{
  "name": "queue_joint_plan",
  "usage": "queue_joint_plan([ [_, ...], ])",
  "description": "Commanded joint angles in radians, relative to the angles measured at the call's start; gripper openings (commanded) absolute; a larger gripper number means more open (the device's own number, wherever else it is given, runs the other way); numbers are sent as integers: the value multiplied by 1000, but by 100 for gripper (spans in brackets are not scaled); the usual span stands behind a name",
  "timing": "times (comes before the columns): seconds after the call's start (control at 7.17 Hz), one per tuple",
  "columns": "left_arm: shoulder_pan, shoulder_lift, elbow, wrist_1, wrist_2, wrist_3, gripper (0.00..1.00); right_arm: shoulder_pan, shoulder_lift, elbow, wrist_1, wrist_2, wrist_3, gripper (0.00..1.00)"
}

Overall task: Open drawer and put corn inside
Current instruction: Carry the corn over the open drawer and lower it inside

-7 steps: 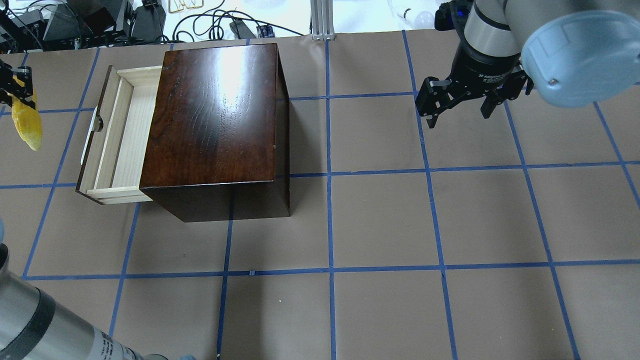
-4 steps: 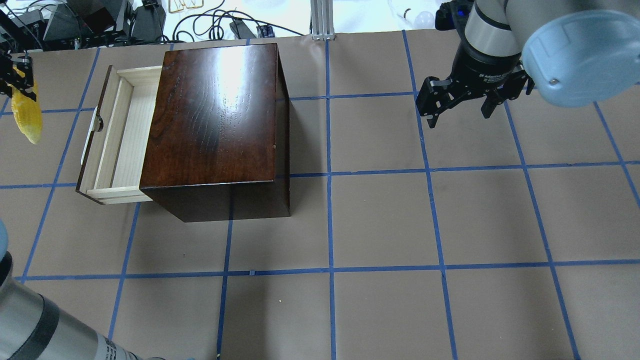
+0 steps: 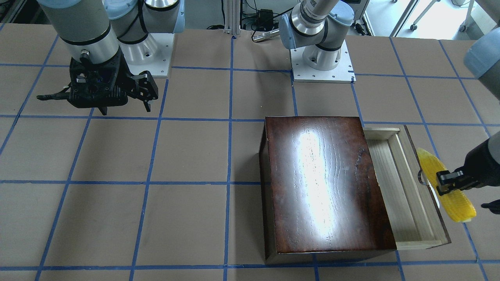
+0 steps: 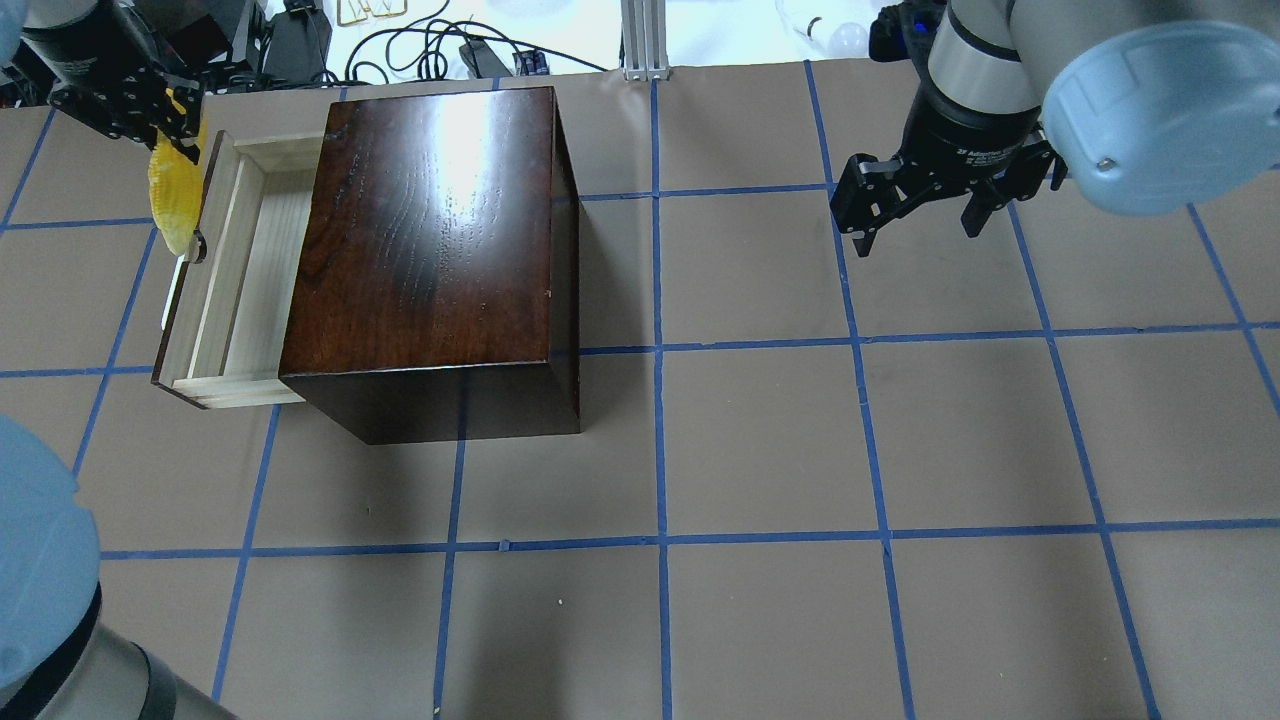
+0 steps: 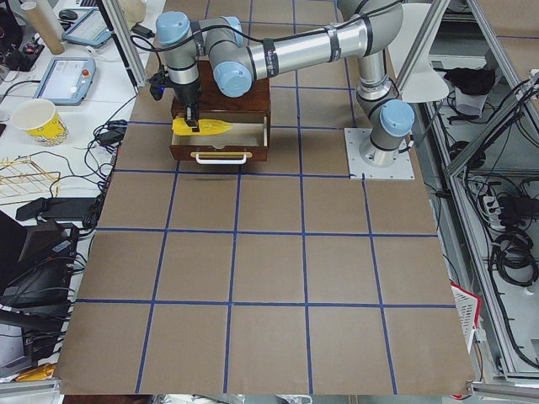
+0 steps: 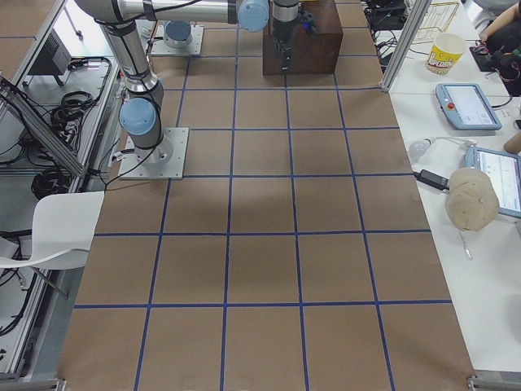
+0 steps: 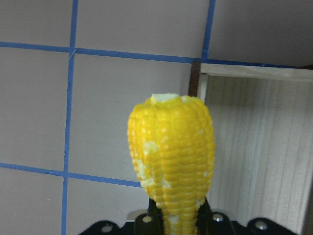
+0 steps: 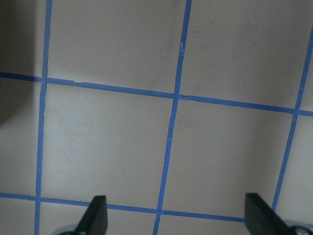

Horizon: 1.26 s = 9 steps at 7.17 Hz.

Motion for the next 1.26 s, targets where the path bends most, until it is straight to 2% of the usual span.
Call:
queue_joint_plan([
  [0.0,-39,-5,-66,21,-3,7,6,1,0,1,0,0,0,100],
  [0.42,-38,-16,-96,23,-5,58,7,1,0,0,0,0,0,100],
  [0.84,-36,-21,-133,34,-3,55,22,-2,0,0,0,0,0,100],
  [0.98,-36,-24,-135,38,-5,55,36,1,0,0,0,0,0,100],
  [1.12,-36,-28,-133,46,-3,55,61,1,0,1,0,0,0,100],
])
